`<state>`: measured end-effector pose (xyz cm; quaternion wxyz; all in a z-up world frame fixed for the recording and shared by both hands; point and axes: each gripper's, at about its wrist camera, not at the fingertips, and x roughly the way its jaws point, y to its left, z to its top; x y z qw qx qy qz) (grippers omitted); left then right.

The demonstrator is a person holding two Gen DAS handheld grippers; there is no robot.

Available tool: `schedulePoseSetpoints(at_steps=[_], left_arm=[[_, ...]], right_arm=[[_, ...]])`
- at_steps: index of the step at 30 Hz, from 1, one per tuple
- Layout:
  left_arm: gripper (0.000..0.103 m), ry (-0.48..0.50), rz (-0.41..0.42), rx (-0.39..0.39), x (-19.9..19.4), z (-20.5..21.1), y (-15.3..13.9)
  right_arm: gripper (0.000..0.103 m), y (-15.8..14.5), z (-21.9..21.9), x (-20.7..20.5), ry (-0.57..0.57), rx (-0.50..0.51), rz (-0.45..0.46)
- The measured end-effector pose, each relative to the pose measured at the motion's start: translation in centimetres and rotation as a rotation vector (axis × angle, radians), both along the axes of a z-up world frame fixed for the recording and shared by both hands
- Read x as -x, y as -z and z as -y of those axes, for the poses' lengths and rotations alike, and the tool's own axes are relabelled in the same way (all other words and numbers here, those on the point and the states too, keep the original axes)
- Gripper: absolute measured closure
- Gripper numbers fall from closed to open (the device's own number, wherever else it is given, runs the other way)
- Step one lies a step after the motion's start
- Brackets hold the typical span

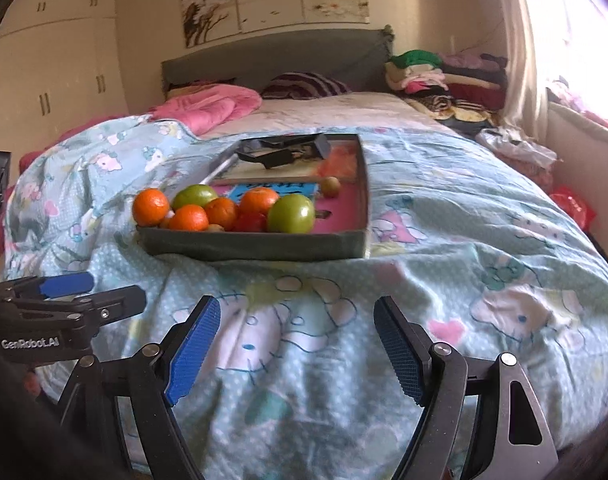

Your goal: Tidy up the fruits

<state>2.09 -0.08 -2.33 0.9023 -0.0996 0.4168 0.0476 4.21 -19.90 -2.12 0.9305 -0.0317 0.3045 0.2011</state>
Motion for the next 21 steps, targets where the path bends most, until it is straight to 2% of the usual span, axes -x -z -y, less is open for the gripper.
schedulePoseSetpoints(at_steps=[21], left_arm=[[0.009,-0.028,0.023,-0.027,0.70,0.09,-0.54]], right_arm=[[0.023,0.10,0.16,-0.15,-0.009,-0.014,0.011]])
